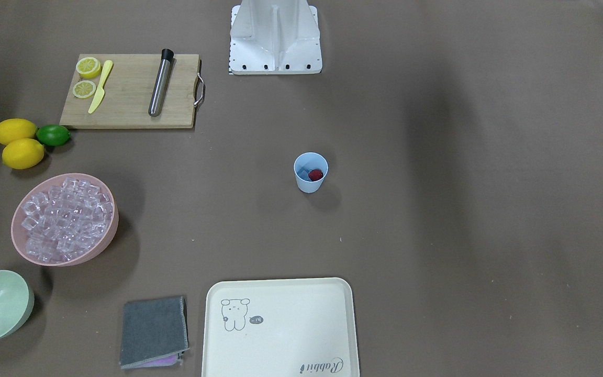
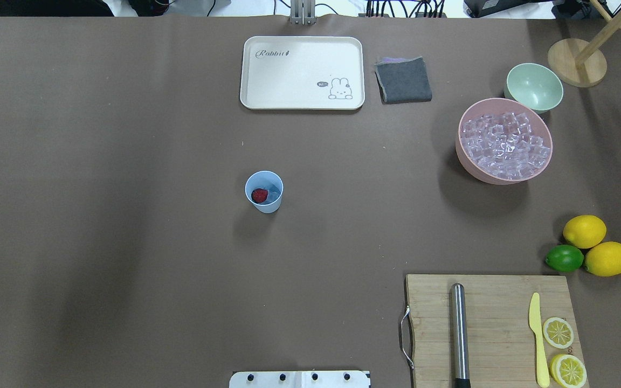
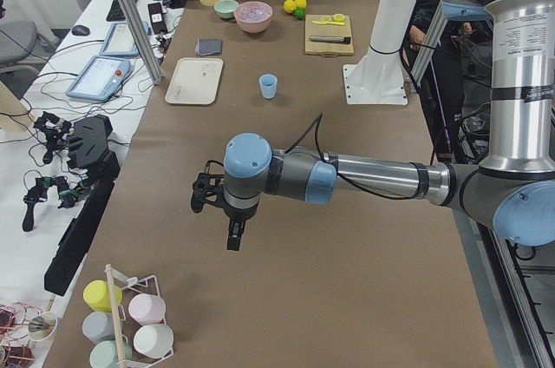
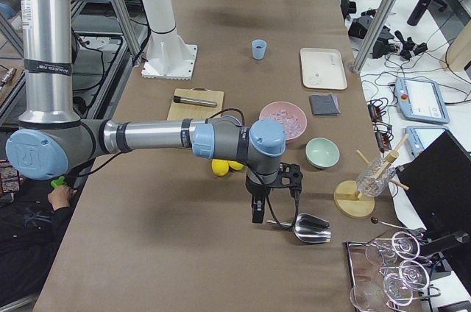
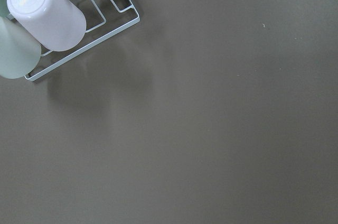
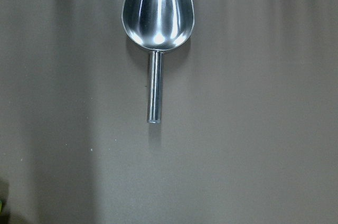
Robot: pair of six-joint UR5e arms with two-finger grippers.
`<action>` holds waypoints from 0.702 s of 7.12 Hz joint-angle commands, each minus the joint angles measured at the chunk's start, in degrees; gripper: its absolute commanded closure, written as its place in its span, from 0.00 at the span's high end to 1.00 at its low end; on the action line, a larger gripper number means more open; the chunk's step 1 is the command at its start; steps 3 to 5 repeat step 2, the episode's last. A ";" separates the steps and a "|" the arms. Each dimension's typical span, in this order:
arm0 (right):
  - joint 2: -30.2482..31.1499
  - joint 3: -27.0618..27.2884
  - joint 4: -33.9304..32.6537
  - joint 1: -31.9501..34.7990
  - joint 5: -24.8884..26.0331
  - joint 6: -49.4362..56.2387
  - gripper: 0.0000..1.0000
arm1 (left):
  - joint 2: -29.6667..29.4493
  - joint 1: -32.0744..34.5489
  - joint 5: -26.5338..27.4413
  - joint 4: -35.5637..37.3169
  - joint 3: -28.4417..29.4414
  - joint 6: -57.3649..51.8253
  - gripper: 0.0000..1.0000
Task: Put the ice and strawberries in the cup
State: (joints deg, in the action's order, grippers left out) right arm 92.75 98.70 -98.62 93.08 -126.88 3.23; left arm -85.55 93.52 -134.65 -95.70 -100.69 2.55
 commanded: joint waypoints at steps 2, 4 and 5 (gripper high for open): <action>-0.12 -0.09 0.00 0.00 0.05 0.02 0.99 | -0.50 -0.09 0.00 -0.01 0.06 0.09 0.98; -0.12 -0.09 0.00 0.00 0.05 0.02 0.99 | -0.50 -0.09 0.00 -0.01 0.06 0.09 0.98; -0.12 -0.09 0.00 0.00 0.05 0.02 0.99 | -0.50 -0.09 0.00 -0.01 0.06 0.09 0.98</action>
